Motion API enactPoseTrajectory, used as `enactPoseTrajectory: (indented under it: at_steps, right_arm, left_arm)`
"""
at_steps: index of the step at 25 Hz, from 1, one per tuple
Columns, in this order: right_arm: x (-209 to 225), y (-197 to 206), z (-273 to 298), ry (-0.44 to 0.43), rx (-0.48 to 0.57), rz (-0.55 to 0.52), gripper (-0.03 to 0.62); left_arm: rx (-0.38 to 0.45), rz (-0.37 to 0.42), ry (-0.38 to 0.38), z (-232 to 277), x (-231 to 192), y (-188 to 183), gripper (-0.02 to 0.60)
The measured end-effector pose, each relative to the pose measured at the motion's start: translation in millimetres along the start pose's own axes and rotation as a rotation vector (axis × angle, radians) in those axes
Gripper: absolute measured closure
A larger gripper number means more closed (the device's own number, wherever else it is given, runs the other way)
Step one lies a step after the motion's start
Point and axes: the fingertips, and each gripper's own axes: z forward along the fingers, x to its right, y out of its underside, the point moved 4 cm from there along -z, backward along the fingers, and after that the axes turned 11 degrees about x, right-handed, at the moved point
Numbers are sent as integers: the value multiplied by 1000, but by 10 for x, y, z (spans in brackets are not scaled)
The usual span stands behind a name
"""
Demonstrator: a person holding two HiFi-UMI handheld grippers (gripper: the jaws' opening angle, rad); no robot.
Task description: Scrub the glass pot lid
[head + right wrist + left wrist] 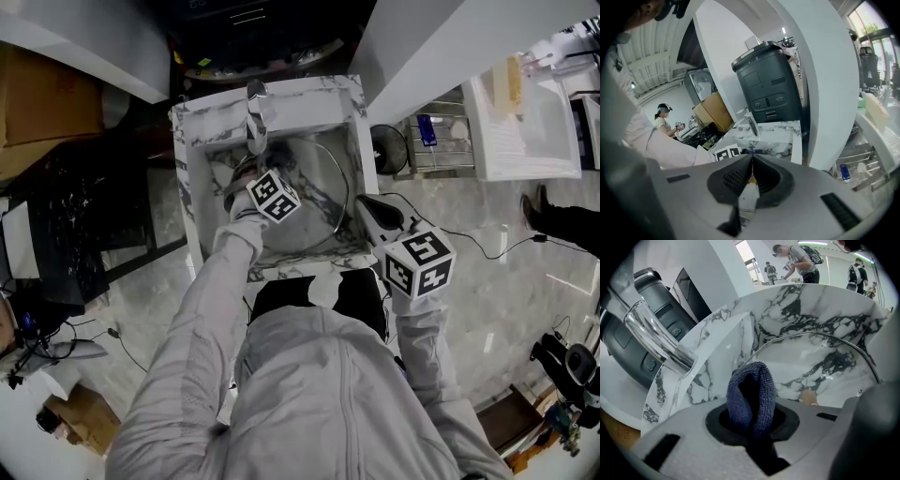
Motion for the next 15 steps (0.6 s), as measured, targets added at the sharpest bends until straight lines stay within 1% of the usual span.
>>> enactPoseTrajectory:
  at_steps: [3,6,10,15]
  right_arm:
    - [-17,28,-11,0,-1,1,565]
    - [-28,41,-29,1,2,0,565]
    - [-40,55,-77,4,7,1,565]
    - [-51,78,-156,11,13,-4,565]
  left_arm:
    - [-13,0,47,28,142,-33,505]
    - [-14,-4,72,33,218,-76,505]
    - [-28,21,110,22,356,-81,505]
    - [-21,48,148,-10,534,-148,505]
